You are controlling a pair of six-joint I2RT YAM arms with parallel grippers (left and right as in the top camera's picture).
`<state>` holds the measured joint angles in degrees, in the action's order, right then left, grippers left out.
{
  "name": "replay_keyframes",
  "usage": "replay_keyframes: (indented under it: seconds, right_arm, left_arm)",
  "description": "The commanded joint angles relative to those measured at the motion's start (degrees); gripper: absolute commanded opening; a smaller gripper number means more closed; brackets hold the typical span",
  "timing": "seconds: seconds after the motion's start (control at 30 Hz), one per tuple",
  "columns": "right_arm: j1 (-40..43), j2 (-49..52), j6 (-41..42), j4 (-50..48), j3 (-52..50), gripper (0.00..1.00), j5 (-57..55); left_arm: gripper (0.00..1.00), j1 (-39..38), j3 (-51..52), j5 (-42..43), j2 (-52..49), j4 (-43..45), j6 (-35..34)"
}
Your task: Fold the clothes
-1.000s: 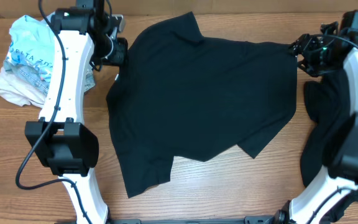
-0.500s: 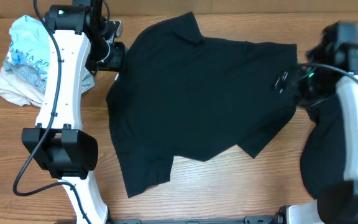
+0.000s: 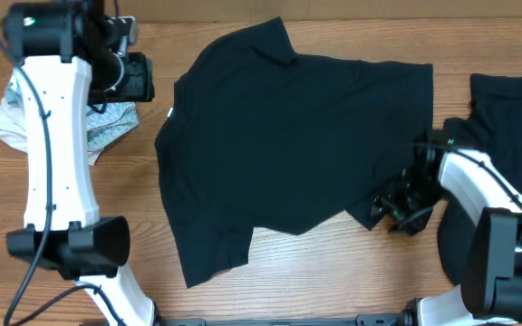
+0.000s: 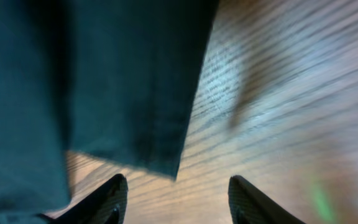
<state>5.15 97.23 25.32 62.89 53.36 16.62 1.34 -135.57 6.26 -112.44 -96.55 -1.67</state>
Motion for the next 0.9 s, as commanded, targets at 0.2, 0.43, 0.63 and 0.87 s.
replay_keyframes:
  seconds: [0.2,0.43,0.63,0.87]
  right_arm:
    - [-0.3,-0.8,3.5,-8.6,-6.5,0.48,3.0]
    - [-0.2,-0.8,3.4,-11.4,-6.2,0.28,2.8]
    - [-0.1,-0.8,3.3,-0.3,-0.4,0.08,-7.0]
    - [0.1,-0.8,6.3,16.0,12.2,0.04,-21.4]
  left_arm:
    - [0.63,0.2,-1.3,2.2,6.6,-0.2,-3.5]
    - [0.67,0.2,-1.3,-0.7,9.1,-0.2,-3.5]
    - [0.70,0.2,0.0,-2.4,9.0,-0.3,-3.7]
    - [0.71,0.3,4.3,-4.3,9.0,-0.2,-6.7]
